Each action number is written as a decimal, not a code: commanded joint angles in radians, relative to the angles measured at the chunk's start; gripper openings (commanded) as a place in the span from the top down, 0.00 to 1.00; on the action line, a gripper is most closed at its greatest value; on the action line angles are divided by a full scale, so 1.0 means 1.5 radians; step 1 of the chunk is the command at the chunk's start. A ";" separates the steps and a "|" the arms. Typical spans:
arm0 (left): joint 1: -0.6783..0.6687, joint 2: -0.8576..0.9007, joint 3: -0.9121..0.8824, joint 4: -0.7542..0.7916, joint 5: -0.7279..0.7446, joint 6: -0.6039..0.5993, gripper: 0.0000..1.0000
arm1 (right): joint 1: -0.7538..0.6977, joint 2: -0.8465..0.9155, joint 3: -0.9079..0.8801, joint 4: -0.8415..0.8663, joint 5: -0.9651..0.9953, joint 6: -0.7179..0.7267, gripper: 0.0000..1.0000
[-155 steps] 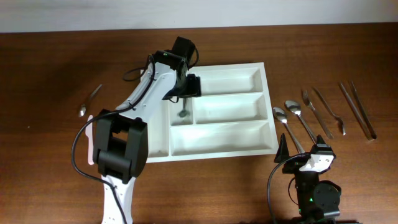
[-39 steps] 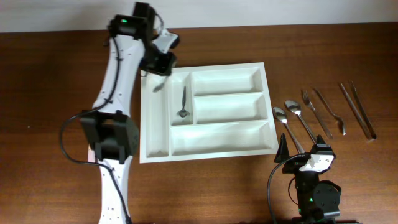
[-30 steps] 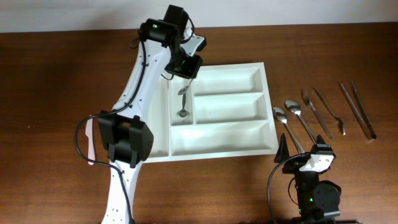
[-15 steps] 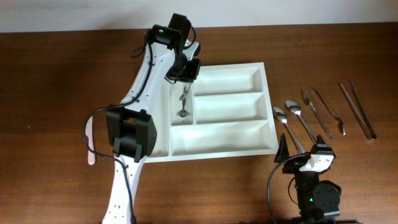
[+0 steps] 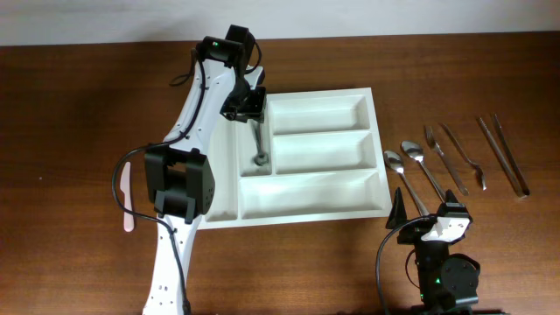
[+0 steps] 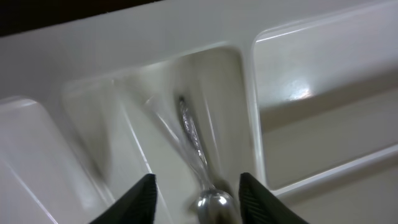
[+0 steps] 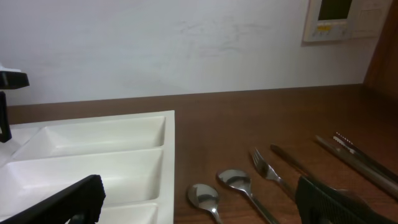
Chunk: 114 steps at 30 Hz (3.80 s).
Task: Pack container
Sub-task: 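Place the second spoon with the left gripper into the same compartment, then move the left gripper down to the pink plastic knife and grasp it, then carry the pink knife with the left gripper into the narrow left compartment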
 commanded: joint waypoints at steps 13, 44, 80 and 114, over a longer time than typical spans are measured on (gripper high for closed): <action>0.117 0.006 0.083 -0.109 0.054 0.114 0.01 | -0.005 -0.004 -0.003 -0.005 0.008 0.003 0.01; 0.339 -0.540 0.084 -0.177 -0.052 0.127 0.06 | -0.005 -0.004 -0.003 -0.005 0.008 0.003 0.01; 0.419 -0.656 -1.037 0.528 -0.176 0.217 0.21 | -0.005 -0.004 -0.003 -0.005 0.008 0.003 0.01; 0.419 -0.505 -1.037 0.562 -0.176 0.184 0.83 | -0.005 -0.004 -0.003 -0.005 0.008 0.003 0.01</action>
